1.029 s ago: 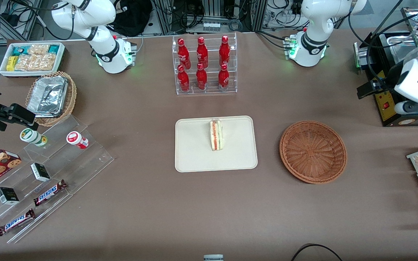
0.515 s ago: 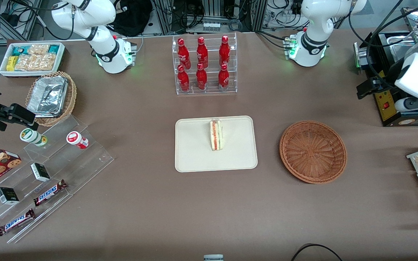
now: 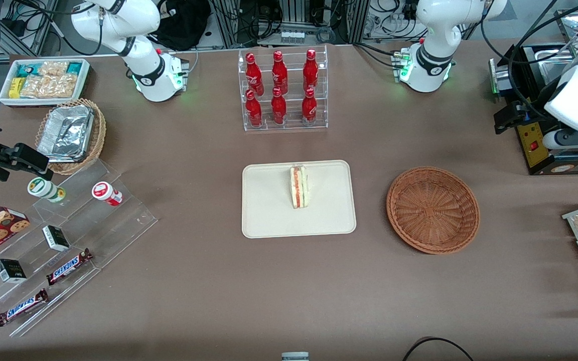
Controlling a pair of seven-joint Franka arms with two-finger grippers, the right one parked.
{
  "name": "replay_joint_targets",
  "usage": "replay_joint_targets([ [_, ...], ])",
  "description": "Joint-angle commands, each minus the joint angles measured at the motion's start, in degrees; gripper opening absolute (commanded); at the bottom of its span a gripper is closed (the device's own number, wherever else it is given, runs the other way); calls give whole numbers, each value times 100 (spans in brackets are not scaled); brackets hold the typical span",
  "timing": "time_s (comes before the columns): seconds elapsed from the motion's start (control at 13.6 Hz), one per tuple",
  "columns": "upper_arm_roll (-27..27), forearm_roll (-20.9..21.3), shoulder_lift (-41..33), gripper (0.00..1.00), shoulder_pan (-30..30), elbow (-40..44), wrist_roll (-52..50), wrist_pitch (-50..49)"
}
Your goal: Place sandwich from basket to tray
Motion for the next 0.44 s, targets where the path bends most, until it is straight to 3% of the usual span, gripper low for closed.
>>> replay_joint_targets([
  [0.0,54,39,-144,100,70,-97,-60,13],
  [0.37,72,57,-100,100,70,18,-24,40],
])
